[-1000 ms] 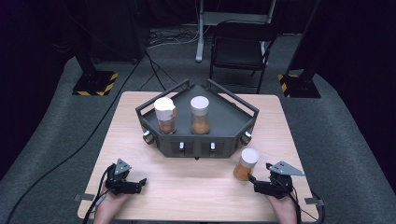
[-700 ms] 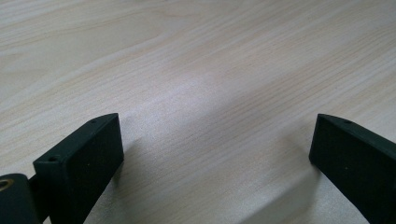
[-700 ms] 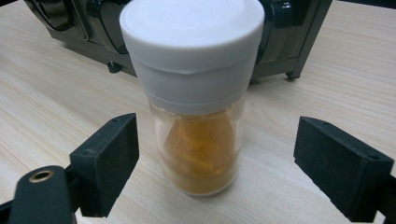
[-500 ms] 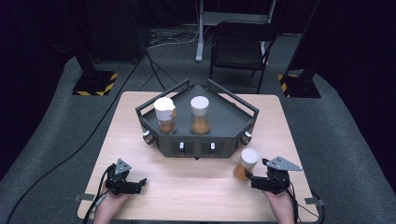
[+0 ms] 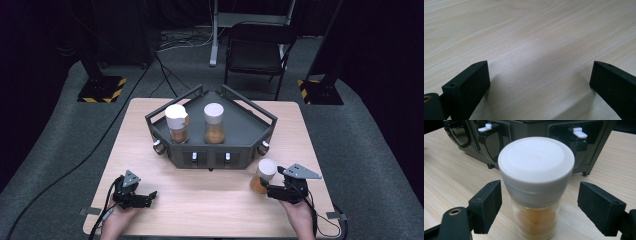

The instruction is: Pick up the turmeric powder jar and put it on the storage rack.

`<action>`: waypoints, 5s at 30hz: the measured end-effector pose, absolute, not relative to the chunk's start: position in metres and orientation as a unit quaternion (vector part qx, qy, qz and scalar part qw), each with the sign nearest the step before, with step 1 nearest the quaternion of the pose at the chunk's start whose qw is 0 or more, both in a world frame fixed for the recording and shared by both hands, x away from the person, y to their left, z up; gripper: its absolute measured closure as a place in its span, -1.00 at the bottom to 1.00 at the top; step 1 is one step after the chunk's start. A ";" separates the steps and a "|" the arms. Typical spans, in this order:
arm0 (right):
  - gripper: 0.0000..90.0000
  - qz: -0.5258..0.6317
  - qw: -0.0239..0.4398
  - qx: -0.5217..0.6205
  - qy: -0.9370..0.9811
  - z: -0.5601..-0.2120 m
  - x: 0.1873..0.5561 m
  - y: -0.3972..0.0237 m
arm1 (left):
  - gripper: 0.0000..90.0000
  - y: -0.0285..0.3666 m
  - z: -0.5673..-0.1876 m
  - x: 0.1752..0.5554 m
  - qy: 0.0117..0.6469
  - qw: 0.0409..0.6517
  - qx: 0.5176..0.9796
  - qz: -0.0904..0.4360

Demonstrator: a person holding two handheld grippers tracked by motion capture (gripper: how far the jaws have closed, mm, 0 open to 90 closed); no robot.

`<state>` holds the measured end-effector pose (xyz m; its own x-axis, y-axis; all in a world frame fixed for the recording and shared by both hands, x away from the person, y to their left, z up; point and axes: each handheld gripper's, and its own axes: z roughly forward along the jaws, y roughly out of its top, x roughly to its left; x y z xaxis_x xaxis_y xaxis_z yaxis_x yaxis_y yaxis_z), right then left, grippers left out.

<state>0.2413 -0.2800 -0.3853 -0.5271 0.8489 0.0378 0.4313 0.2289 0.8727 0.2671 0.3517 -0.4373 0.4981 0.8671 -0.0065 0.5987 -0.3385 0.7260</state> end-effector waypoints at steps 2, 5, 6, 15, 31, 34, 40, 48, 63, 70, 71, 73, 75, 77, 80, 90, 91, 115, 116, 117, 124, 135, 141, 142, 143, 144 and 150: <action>-0.58 0.451 0.231 0.427 0.749 -0.384 0.243 -0.279 | -0.95 0.352 -0.437 0.267 0.461 0.343 0.794 0.195; -0.54 0.451 0.232 0.422 0.752 -0.383 0.245 -0.277 | -0.95 0.352 -0.437 0.267 0.461 0.343 0.794 0.195; -0.54 0.451 0.231 0.422 0.752 -0.383 0.246 -0.276 | -0.95 0.352 -0.437 0.267 0.461 0.344 0.794 0.195; -0.45 0.445 0.234 0.418 0.756 -0.381 0.252 -0.270 | -0.95 0.352 -0.437 0.267 0.461 0.343 0.794 0.195; -0.27 0.423 0.239 0.430 0.761 -0.373 0.255 -0.258 | -0.95 0.352 -0.437 0.267 0.461 0.343 0.794 0.195; -0.27 0.420 0.234 0.431 0.764 -0.370 0.257 -0.257 | -0.95 0.352 -0.437 0.267 0.461 0.344 0.794 0.195; -0.27 0.421 0.235 0.433 0.762 -0.366 0.256 -0.257 | -0.95 0.352 -0.437 0.267 0.461 0.343 0.795 0.195; -0.27 0.424 0.242 0.429 0.760 -0.357 0.255 -0.258 | -0.95 0.352 -0.437 0.267 0.461 0.344 0.795 0.195; -0.27 0.427 0.252 0.419 0.761 -0.336 0.258 -0.254 | -0.95 0.352 -0.437 0.267 0.461 0.344 0.795 0.195; -0.27 0.431 0.254 0.415 0.760 -0.327 0.260 -0.251 | -0.95 0.352 -0.437 0.267 0.461 0.344 0.794 0.194; -0.27 0.431 0.255 0.415 0.759 -0.326 0.260 -0.250 | -0.95 0.352 -0.437 0.267 0.461 0.344 0.795 0.194; -0.27 0.433 0.257 0.414 0.759 -0.324 0.261 -0.250 | -0.95 0.352 -0.437 0.267 0.461 0.344 0.795 0.194; -0.27 0.434 0.258 0.413 0.758 -0.322 0.261 -0.249 | -0.95 0.352 -0.437 0.267 0.461 0.344 0.795 0.194; -0.27 0.435 0.259 0.412 0.758 -0.319 0.261 -0.249 | -0.95 0.352 -0.437 0.267 0.461 0.344 0.794 0.194; -0.27 0.435 0.263 0.411 0.757 -0.315 0.261 -0.247 | -0.95 0.352 -0.437 0.267 0.461 0.344 0.794 0.194; -0.27 0.439 0.271 0.408 0.754 -0.300 0.264 -0.244 | -0.95 0.352 -0.437 0.268 0.460 0.344 0.795 0.194; -0.27 0.438 0.271 0.408 0.754 -0.298 0.264 -0.243 | -0.95 0.352 -0.437 0.268 0.460 0.344 0.795 0.194; -0.27 0.421 0.295 0.409 0.754 -0.260 0.274 -0.231 | -0.95 0.353 -0.437 0.268 0.460 0.344 0.795 0.194; -0.27 0.421 0.296 0.408 0.754 -0.259 0.274 -0.231 | -0.95 0.353 -0.437 0.268 0.460 0.344 0.795 0.194; -0.27 0.422 0.297 0.408 0.753 -0.258 0.275 -0.231 | -0.95 0.353 -0.437 0.268 0.460 0.344 0.795 0.194; -0.27 0.422 0.305 0.402 0.753 -0.248 0.278 -0.226 | -0.95 0.353 -0.437 0.268 0.460 0.344 0.795 0.194; -0.27 0.427 0.305 0.398 0.752 -0.239 0.289 -0.217 | -0.95 0.353 -0.437 0.268 0.459 0.344 0.796 0.193; -0.27 0.438 0.292 0.400 0.750 -0.240 0.302 -0.215 | -0.95 0.353 -0.437 0.268 0.459 0.344 0.796 0.193; -0.27 0.441 0.290 0.400 0.750 -0.241 0.304 -0.214 | -0.95 0.353 -0.437 0.268 0.459 0.344 0.796 0.193; -0.27 0.443 0.288 0.401 0.749 -0.241 0.306 -0.214 | -0.95 0.353 -0.437 0.268 0.459 0.344 0.796 0.193; -0.27 0.444 0.286 0.402 0.748 -0.241 0.308 -0.213 | -0.95 0.353 -0.437 0.268 0.459 0.344 0.796 0.193; -0.27 0.450 0.281 0.409 0.743 -0.243 0.322 -0.207 | -0.95 0.353 -0.437 0.268 0.459 0.344 0.796 0.193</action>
<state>0.3220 -0.2074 -0.2426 -0.5087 0.8596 -0.0492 0.3542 0.2610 0.8980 0.2681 0.3527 -0.4372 0.5032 0.8641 -0.0087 0.5979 -0.3409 0.7255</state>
